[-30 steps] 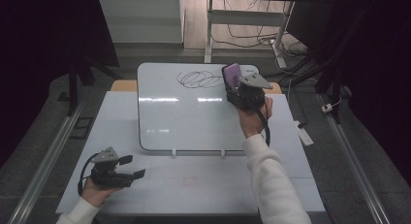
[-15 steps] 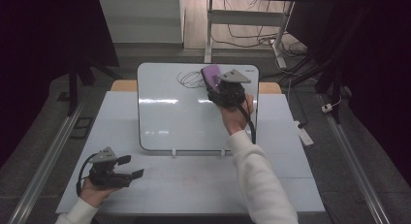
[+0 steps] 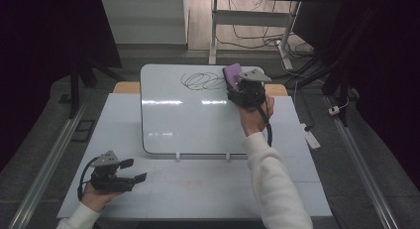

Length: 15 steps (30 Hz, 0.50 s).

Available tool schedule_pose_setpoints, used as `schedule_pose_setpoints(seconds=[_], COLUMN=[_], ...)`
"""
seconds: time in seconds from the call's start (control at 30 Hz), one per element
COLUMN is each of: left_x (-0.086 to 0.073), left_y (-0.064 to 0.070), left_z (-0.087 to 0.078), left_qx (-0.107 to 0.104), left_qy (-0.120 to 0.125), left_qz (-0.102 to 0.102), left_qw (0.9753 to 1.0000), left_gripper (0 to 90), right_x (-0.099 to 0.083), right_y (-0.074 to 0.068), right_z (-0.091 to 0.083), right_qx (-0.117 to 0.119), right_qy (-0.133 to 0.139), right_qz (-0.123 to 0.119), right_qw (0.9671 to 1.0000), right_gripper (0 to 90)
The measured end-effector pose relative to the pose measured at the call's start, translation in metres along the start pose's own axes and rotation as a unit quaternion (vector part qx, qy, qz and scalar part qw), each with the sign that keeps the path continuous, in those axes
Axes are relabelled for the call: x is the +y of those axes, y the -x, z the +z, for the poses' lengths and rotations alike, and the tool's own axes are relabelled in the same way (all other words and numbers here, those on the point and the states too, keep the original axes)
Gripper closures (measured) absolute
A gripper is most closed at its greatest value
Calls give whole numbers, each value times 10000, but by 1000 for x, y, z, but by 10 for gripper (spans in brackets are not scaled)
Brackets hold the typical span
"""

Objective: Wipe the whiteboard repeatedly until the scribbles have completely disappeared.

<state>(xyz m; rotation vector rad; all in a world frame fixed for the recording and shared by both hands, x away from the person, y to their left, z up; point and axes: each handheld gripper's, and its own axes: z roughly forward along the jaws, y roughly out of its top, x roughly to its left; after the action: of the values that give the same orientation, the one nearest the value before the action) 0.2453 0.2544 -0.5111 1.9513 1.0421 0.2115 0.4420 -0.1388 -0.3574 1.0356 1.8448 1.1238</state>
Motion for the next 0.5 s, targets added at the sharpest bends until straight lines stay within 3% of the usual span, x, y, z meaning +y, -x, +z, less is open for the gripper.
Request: schedule_pose_setpoints(seconds=[0.1, 0.23, 0.37, 0.4, 0.47, 0.5], left_x=[0, 0, 0, 0, 0, 0], left_y=[0, 0, 0, 0, 0, 0], left_z=[0, 0, 0, 0, 0, 0], left_qx=[2, 5, 6, 5, 5, 1], left_qy=[0, 1, 0, -4, -4, -12], left_qz=[4, 2, 6, 12, 13, 31], left_qw=[10000, 10000, 10000, 10000, 10000, 10000], left_gripper=[201, 201, 201, 201, 201, 201], right_x=[0, 4, 8, 9, 10, 9], right_y=[3, -6, -19, -30, -35, -45], right_z=[0, 5, 9, 13, 14, 16], right_qx=[9, 85, 311, 442, 505, 631], right_qy=[-17, -120, -199, -240, -275, -303], right_qz=[47, -66, -79, -190, -196, -222], right_qw=[10000, 9999, 9993, 9986, 9982, 9973], right_gripper=[406, 406, 407, 407, 407, 407])
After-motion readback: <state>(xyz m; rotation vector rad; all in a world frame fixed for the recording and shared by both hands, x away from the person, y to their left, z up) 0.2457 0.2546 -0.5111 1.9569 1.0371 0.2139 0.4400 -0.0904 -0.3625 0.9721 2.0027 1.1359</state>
